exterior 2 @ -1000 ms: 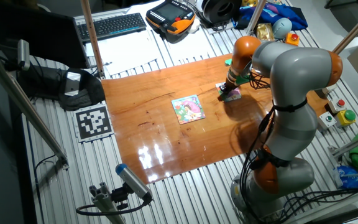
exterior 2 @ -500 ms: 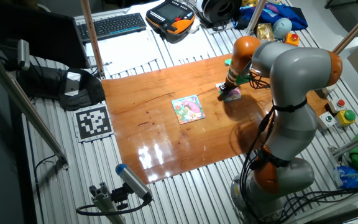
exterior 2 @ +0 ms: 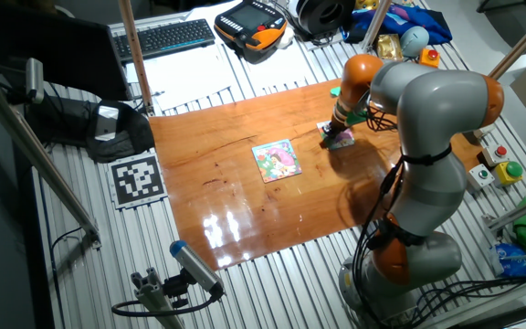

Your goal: Assemble one piece of a puzzle

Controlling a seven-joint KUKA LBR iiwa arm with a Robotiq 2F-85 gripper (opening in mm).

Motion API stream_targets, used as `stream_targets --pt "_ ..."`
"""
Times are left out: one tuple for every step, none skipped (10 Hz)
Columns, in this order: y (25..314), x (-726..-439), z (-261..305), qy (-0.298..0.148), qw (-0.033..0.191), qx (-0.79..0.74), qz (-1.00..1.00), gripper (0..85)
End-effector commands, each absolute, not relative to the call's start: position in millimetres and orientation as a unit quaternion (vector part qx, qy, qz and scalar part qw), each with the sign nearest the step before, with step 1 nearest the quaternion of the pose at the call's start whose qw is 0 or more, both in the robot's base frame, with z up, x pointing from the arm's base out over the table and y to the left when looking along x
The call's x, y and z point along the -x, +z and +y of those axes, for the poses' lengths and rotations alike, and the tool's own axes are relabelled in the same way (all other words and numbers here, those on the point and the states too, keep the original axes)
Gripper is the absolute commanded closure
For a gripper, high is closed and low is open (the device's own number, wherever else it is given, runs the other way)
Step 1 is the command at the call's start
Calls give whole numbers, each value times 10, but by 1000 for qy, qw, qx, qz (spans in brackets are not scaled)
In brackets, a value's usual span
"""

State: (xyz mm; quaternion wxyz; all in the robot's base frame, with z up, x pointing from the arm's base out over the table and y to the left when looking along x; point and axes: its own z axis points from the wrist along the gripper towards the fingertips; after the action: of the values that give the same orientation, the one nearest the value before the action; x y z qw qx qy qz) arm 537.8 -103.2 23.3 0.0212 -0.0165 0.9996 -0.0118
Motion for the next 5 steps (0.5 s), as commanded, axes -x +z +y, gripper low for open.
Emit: stream_targets --pt "228 -5363 -1030 -12 20 17 1000 850" --pt "215 -5361 -1023 -10 21 18 1000 850" --pt "204 -5350 -1022 -10 22 20 1000 850" --pt "202 -5338 -1025 -10 21 22 999 850" --pt "201 -5336 -1024 -11 21 24 999 850"
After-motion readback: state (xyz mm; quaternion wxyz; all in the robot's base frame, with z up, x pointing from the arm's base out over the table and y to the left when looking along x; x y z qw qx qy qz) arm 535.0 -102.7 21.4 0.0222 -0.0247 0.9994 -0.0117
